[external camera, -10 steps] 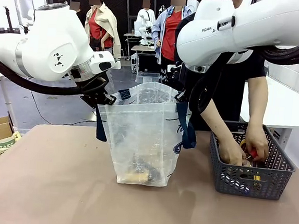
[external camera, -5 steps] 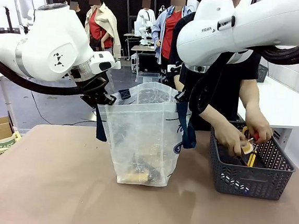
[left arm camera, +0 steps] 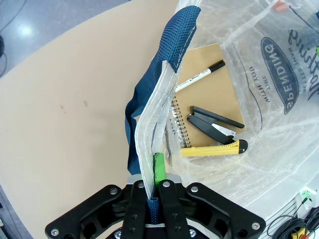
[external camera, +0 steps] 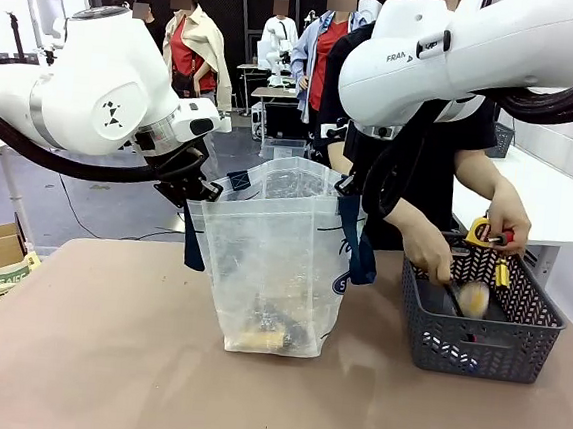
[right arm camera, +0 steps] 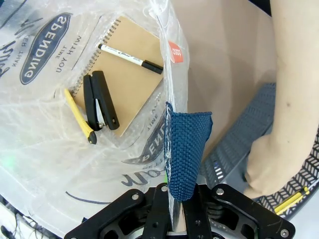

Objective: Transfer purchased items from the store into the shopping bag.
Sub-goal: Move the Reusable shopping bag to the right side of the table.

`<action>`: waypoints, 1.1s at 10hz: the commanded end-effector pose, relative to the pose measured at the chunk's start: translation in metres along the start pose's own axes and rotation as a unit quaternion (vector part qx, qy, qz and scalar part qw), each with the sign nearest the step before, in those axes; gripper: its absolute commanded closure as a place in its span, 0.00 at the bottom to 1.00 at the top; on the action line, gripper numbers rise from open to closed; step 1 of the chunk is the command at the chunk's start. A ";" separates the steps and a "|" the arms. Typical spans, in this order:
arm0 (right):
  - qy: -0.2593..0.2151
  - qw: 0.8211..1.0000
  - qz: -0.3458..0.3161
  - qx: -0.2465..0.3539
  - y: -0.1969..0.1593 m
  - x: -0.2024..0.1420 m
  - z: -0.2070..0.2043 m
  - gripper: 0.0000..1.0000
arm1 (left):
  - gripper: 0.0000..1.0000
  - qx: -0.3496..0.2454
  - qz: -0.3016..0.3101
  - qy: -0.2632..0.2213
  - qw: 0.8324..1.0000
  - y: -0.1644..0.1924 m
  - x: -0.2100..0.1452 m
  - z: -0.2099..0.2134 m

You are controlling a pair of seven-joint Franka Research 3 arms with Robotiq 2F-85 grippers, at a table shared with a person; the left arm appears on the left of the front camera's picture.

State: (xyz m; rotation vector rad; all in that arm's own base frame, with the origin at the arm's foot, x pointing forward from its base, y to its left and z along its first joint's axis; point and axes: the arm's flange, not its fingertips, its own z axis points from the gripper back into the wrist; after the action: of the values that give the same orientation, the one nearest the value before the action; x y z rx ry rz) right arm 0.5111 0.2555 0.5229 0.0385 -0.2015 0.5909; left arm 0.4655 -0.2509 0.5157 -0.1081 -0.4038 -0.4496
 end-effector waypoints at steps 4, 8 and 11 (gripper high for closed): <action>-0.002 1.000 -0.004 -0.001 -0.002 -0.001 0.001 1.00 | 1.00 0.002 0.006 0.000 1.000 0.002 -0.002 0.001; -0.002 1.000 -0.004 -0.001 -0.002 -0.001 0.001 1.00 | 1.00 0.002 0.006 0.000 1.000 0.002 -0.002 0.001; -0.002 1.000 -0.004 -0.001 -0.002 -0.001 0.001 1.00 | 1.00 0.002 0.006 0.000 1.000 0.002 -0.002 0.001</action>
State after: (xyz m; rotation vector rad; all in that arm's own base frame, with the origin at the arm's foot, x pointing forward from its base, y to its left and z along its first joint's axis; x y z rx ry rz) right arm 0.5111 0.2555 0.5229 0.0385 -0.2015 0.5909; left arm 0.4655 -0.2509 0.5157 -0.1081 -0.4038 -0.4496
